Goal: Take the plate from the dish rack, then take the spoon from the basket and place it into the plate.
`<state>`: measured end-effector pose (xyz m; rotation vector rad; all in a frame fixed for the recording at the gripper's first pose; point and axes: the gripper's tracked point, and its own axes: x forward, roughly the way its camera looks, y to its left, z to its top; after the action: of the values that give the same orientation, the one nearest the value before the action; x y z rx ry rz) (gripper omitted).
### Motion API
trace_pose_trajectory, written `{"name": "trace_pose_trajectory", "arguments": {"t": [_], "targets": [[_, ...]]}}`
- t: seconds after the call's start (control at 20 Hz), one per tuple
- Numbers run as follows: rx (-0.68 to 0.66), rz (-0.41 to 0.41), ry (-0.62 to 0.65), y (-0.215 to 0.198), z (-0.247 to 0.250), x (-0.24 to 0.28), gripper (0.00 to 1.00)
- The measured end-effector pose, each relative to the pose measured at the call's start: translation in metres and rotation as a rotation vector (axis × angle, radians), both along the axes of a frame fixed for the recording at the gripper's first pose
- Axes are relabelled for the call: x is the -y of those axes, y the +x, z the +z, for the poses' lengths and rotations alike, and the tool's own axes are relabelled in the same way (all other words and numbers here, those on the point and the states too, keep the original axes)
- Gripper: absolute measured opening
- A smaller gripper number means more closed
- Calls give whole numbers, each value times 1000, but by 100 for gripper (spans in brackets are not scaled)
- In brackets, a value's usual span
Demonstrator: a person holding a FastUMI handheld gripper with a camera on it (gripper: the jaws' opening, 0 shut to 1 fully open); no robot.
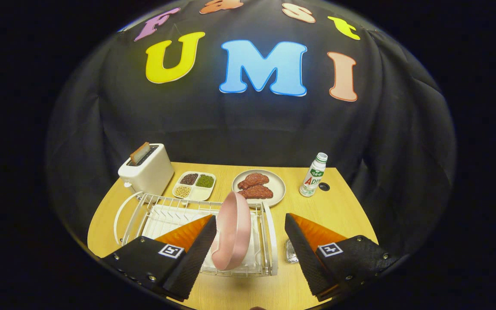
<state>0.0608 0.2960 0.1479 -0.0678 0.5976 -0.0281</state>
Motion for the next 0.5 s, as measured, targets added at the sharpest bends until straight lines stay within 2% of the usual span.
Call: {"name": "trace_pose_trajectory", "arguments": {"t": [0.2, 0.35, 0.4, 0.5], "targets": [[-119, -52, -54, 15, -26, 1, 97], [-185, -95, -69, 25, -37, 2, 88], [-190, -108, -80, 29, -37, 3, 88], [-208, -127, -119, 34, -40, 5, 81]]}}
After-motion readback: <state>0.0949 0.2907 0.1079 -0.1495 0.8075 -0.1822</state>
